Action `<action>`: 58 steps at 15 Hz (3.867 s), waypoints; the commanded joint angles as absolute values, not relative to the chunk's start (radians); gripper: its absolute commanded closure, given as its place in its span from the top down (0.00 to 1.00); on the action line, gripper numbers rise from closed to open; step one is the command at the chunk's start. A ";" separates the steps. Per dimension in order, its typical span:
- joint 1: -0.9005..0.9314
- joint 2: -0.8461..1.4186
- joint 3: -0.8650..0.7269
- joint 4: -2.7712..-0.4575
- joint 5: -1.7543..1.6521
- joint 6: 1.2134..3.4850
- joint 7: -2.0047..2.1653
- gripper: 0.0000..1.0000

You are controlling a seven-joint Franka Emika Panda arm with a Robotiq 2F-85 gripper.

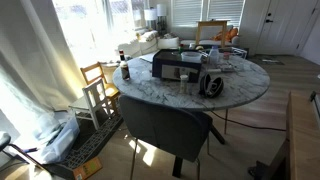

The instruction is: Pick up the white medicine bottle from the table and put it in the black glasses case

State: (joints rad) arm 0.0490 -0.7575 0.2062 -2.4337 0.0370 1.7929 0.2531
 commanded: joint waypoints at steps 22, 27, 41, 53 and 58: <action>0.043 -0.491 0.164 -2.444 0.042 2.043 0.210 1.00; 0.041 -0.256 0.145 -2.446 0.041 2.307 0.212 1.00; 0.035 0.226 0.091 -2.301 0.151 2.644 0.117 1.00; 0.050 0.360 0.063 -2.172 0.127 2.592 0.141 0.74; 0.069 0.354 0.043 -2.158 0.086 2.542 0.172 0.37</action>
State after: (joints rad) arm 0.0431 0.3481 0.0719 -2.1816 0.1240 2.5977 0.1377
